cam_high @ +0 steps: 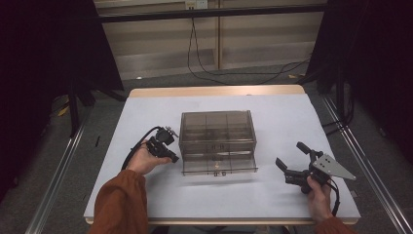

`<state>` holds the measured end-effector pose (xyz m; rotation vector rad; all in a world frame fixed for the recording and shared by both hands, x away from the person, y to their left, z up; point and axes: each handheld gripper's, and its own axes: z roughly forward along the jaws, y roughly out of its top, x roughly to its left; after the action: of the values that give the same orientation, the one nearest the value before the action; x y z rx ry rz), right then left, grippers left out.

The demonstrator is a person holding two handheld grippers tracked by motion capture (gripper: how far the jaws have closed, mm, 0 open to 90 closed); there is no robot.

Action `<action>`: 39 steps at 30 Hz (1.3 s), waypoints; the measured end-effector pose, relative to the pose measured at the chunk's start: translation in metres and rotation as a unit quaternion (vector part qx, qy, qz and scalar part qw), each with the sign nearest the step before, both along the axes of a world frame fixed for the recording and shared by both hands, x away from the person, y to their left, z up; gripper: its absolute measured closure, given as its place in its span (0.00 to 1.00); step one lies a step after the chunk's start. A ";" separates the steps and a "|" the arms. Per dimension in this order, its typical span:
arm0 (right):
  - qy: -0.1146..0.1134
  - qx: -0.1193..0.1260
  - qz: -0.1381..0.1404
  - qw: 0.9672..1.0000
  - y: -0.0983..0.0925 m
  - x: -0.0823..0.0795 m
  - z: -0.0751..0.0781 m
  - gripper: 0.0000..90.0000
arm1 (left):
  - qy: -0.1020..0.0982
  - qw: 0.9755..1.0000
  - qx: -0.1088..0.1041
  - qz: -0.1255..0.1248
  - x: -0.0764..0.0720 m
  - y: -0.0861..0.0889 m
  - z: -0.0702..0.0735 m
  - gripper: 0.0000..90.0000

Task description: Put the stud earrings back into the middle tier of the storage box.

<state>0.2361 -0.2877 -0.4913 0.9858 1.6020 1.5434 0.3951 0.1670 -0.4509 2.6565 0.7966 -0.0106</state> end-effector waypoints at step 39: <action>0.000 0.000 -0.001 1.000 0.000 0.000 0.000 0.03 | -0.003 1.000 -0.001 -0.001 0.011 -0.005 -0.001 0.94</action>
<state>0.2361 -0.2880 -0.4914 0.9886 1.6003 1.5425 0.4065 0.1618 -0.4519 2.6543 0.7926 -0.0029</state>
